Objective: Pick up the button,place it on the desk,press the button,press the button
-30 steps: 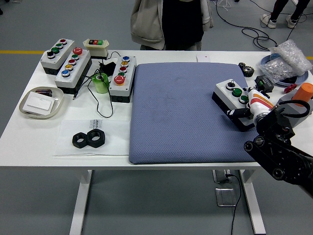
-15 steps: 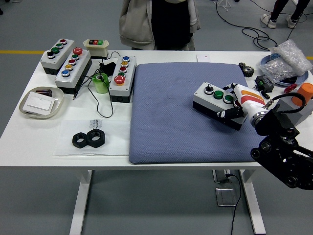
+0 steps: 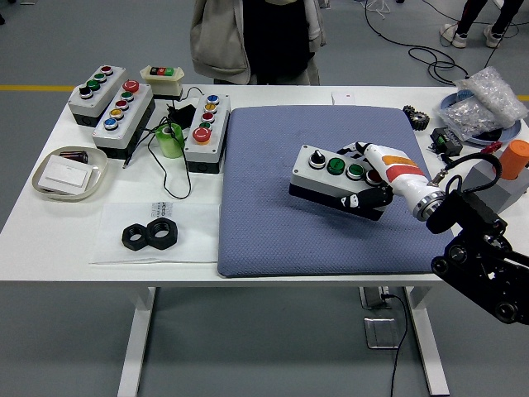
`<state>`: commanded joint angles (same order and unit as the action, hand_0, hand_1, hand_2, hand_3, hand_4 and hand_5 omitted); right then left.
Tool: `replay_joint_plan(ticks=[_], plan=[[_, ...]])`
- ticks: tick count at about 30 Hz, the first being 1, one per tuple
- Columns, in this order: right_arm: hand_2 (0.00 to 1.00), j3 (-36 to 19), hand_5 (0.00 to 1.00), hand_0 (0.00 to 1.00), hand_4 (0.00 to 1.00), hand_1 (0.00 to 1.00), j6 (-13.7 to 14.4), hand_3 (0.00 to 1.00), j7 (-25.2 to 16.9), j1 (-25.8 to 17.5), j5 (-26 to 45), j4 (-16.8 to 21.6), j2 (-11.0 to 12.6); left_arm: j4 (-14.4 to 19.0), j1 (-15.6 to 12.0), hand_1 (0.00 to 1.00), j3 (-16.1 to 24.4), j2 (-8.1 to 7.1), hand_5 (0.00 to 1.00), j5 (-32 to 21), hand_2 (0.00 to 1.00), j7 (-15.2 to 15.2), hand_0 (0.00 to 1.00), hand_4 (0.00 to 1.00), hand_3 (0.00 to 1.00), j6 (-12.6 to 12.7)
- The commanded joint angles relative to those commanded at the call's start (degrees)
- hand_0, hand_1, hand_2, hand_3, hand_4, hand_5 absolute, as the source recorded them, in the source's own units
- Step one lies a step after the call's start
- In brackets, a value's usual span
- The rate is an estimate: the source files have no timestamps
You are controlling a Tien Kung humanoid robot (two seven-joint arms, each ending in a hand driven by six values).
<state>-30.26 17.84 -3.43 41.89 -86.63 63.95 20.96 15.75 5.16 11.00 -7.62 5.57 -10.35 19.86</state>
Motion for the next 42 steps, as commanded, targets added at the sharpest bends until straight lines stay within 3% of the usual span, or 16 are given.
replay_joint_plan(ticks=[3,5,16,17,22,23,28,29,35,36,41,42], plan=[[0.453,2.0,0.024,0.458,0.816,0.397,-2.0,0.537,-6.4,0.9,2.8,0.4,0.8,0.0,0.0,0.81,-0.1,-0.02,0.998,-0.1,0.891,0.0,0.776,0.568,0.812,0.0],[0.458,3.7,0.039,0.463,0.823,0.399,-3.1,0.544,-8.5,1.7,2.3,0.7,1.2,0.0,0.1,0.81,0.0,-0.02,0.998,0.0,0.89,0.0,0.777,0.568,0.811,0.0],[0.458,8.2,0.035,0.467,0.818,0.399,-3.9,0.546,-8.2,3.7,-2.3,-1.2,-1.2,0.1,0.1,0.809,-0.1,0.01,0.998,-0.2,0.89,0.0,0.774,0.568,0.81,0.1],[0.493,8.2,0.065,0.51,0.836,0.451,-4.2,0.674,-7.9,3.7,-3.0,-1.4,-1.3,0.1,0.1,0.808,-0.1,0.02,0.998,-0.2,0.888,0.0,0.773,0.567,0.808,0.1],[0.493,8.0,0.065,0.51,0.836,0.451,-7.1,0.674,-4.8,3.7,-7.5,-1.3,-1.5,0.1,0.1,0.808,-0.1,0.01,0.998,-0.2,0.888,0.0,0.773,0.567,0.808,0.1],[0.69,7.9,0.056,0.599,0.858,0.583,-7.4,0.955,-4.4,3.7,-8.2,-1.4,-1.6,0.1,0.1,0.807,-0.1,0.0,0.998,-0.1,0.889,-0.1,0.773,0.57,0.807,0.1],[0.69,7.2,0.056,0.599,0.858,0.583,-6.7,0.955,-3.0,3.3,-9.9,-1.1,-1.6,0.1,0.1,0.807,0.0,0.02,0.998,0.1,0.889,-0.2,0.773,0.57,0.807,0.1],[0.86,6.9,0.068,0.707,0.925,0.667,-6.4,0.998,-2.9,3.2,-10.1,-0.9,-1.5,0.1,0.1,0.807,0.1,0.02,0.998,0.2,0.888,-0.2,0.773,0.567,0.805,0.1],[0.86,5.2,0.068,0.707,0.925,0.667,-6.8,0.998,-3.0,2.6,-11.1,0.3,-0.8,0.1,0.0,0.807,0.3,0.02,0.998,0.5,0.888,-0.3,0.773,0.567,0.805,0.1],[0.955,4.9,0.068,0.81,0.959,0.732,-7.2,0.998,-3.0,2.5,-11.3,0.6,-0.6,0.1,0.0,0.807,0.3,0.02,0.998,0.5,0.888,-0.3,0.773,0.567,0.805,0.1],[0.955,4.4,0.068,0.81,0.959,0.732,-8.8,0.998,-2.5,2.4,-12.2,1.5,-0.3,0.1,-0.2,0.807,0.5,0.03,0.998,0.9,0.888,-0.5,0.773,0.567,0.805,0.1],[0.998,4.4,0.077,0.881,0.971,0.794,-9.0,0.998,-2.4,2.4,-12.3,1.5,-0.3,0.1,-0.2,0.805,0.6,0.03,0.998,1.0,0.888,-0.5,0.774,0.568,0.805,0.1]])
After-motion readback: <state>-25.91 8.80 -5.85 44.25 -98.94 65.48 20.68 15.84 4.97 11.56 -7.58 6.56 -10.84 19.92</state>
